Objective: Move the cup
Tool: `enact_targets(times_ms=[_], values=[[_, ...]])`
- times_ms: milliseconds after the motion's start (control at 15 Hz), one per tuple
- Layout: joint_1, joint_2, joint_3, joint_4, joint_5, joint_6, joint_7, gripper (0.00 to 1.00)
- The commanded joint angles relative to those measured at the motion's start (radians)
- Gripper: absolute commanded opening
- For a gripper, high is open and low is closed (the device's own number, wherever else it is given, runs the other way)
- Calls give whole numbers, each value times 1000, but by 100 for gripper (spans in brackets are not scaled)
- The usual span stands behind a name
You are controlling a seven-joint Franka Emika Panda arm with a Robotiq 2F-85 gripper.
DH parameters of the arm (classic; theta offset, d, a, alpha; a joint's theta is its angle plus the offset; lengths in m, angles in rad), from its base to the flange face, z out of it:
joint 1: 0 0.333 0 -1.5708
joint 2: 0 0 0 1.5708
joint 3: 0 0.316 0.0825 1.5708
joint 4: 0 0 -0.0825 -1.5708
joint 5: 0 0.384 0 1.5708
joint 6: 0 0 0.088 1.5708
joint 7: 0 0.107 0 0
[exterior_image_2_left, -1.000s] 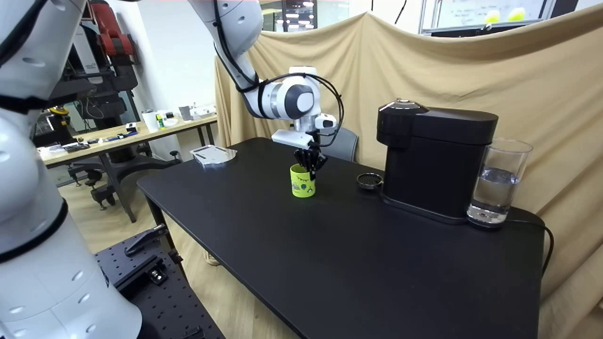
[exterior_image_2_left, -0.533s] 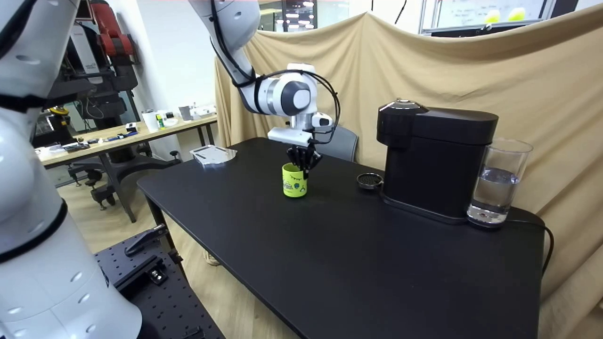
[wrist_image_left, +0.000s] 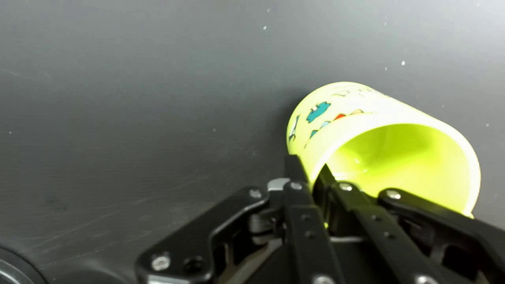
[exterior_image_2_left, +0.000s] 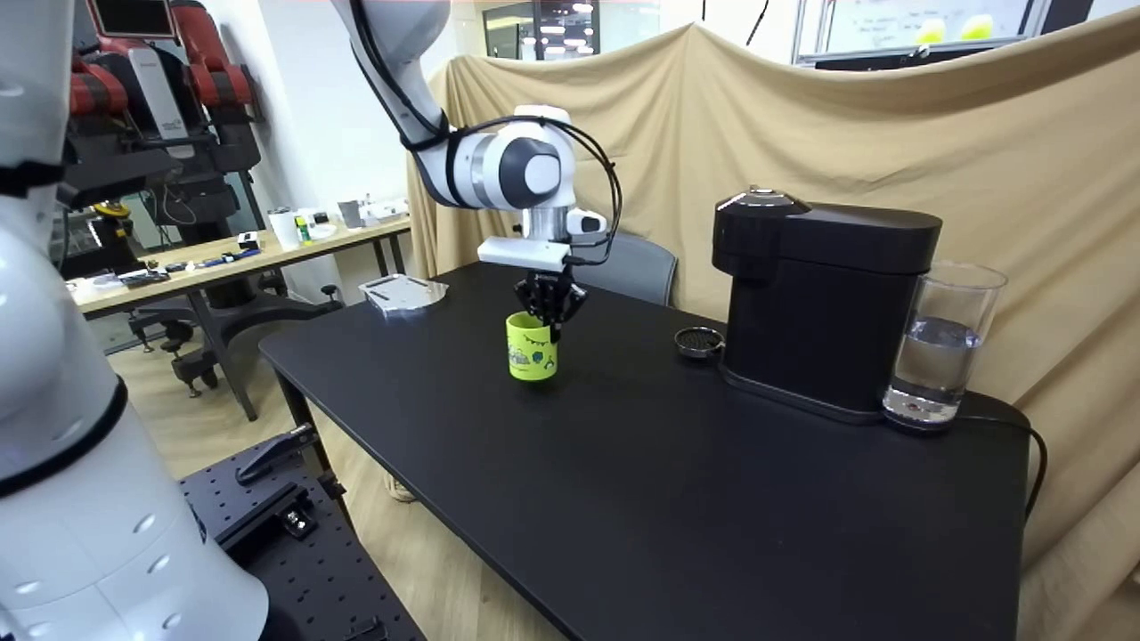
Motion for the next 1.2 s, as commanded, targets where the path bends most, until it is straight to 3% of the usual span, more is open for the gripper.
enact_targets(times_ms=[0, 400, 733, 800, 867, 1133], values=[[-11, -111, 14, -163, -17, 54, -30, 2], [-16, -149, 34, -343, -7, 323, -45, 2], [-27, -138, 50, -373, 4, 374, -51, 2], [-25, -139, 47, -373, -2, 372, -49, 35], [-25, -139, 46, -372, -3, 369, -48, 35], [-25, -147, 49, -369, -4, 357, -54, 61]])
